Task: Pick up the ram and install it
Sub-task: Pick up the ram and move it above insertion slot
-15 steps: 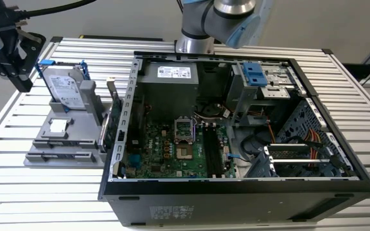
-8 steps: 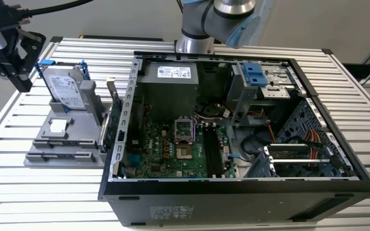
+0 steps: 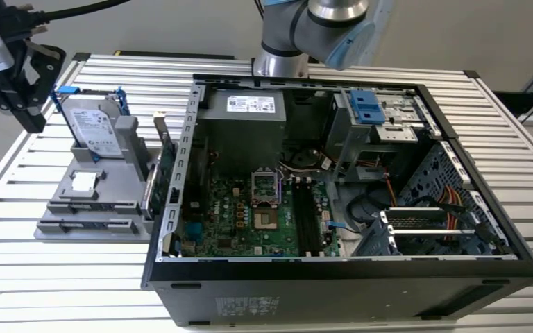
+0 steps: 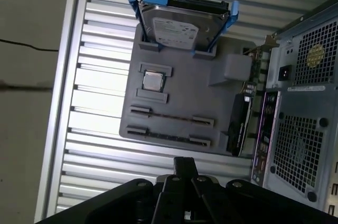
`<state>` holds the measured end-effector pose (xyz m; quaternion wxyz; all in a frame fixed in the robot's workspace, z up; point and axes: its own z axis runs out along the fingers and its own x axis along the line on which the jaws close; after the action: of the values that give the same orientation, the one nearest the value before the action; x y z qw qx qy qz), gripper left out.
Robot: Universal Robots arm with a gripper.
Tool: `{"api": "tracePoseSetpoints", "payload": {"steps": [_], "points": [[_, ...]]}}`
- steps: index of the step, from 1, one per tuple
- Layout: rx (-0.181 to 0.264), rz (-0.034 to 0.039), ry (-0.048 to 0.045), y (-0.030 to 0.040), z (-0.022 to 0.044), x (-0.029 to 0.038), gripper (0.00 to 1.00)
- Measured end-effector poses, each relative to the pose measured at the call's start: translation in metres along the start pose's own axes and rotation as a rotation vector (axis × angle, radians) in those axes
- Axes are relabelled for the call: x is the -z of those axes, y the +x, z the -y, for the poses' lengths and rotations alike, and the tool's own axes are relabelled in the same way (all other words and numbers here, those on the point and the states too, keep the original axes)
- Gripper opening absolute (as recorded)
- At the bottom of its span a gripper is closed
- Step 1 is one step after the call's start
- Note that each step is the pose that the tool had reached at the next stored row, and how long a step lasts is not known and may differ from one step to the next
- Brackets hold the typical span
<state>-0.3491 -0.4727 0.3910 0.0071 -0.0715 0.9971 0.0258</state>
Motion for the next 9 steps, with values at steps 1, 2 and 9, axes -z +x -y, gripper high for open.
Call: {"api": "tracePoseSetpoints", "payload": {"steps": [1, 2, 9], "points": [[0.005, -0.0003, -0.0001, 0.0000, 0.0000, 0.0000, 0.00], [0.009, -0.0005, -0.0001, 0.0000, 0.0000, 0.0000, 0.00], [0.041, -0.0022, -0.0007, 0.0002, 0.0000, 0.0000, 0.00]]}}
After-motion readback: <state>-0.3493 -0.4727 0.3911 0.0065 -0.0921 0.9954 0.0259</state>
